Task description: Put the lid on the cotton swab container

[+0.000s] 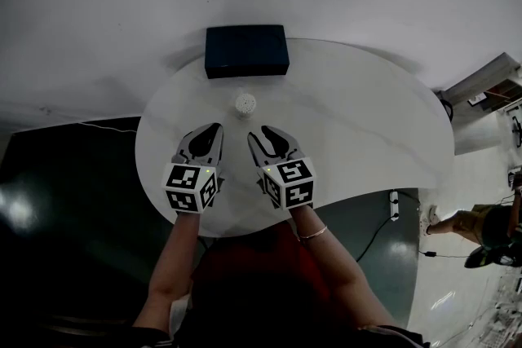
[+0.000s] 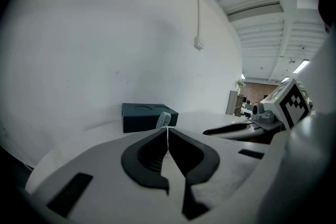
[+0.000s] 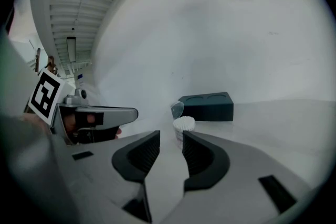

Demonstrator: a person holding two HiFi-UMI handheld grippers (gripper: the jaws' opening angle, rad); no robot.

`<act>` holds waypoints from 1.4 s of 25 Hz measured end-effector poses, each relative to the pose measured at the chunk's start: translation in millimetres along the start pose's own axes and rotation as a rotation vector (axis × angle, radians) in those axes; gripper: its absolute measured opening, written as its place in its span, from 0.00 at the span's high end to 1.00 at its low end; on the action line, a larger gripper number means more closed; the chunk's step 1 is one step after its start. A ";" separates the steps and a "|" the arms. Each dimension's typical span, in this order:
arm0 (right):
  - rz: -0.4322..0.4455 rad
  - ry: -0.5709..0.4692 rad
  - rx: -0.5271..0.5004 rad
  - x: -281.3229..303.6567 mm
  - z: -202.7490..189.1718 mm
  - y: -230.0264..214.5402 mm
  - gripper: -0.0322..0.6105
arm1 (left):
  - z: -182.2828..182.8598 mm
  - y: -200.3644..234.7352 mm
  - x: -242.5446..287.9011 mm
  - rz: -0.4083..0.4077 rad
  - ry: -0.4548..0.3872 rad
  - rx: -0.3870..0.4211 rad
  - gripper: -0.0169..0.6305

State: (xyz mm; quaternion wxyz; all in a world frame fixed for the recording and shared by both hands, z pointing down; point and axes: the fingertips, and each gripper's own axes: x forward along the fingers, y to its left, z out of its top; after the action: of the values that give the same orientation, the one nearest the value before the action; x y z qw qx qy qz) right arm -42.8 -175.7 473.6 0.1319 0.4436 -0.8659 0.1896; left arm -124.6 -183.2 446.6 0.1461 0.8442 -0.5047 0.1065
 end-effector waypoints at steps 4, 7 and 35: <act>0.013 0.011 -0.009 11.0 1.9 -5.9 0.74 | 1.5 6.0 9.4 0.014 0.007 -0.004 0.93; 0.024 0.023 -0.018 20.2 0.9 -10.0 0.71 | 1.7 10.0 15.1 0.021 0.007 -0.014 0.93; 0.060 0.122 -0.086 88.1 -17.5 -27.2 0.57 | -2.0 41.2 50.9 0.056 0.035 -0.064 0.93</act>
State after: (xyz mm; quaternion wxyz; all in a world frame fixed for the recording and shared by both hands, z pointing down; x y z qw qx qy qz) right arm -69.8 -245.7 529.9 0.1977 0.3989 -0.8766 0.1827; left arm -137.3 -242.8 470.8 0.1789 0.8227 -0.5284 0.1090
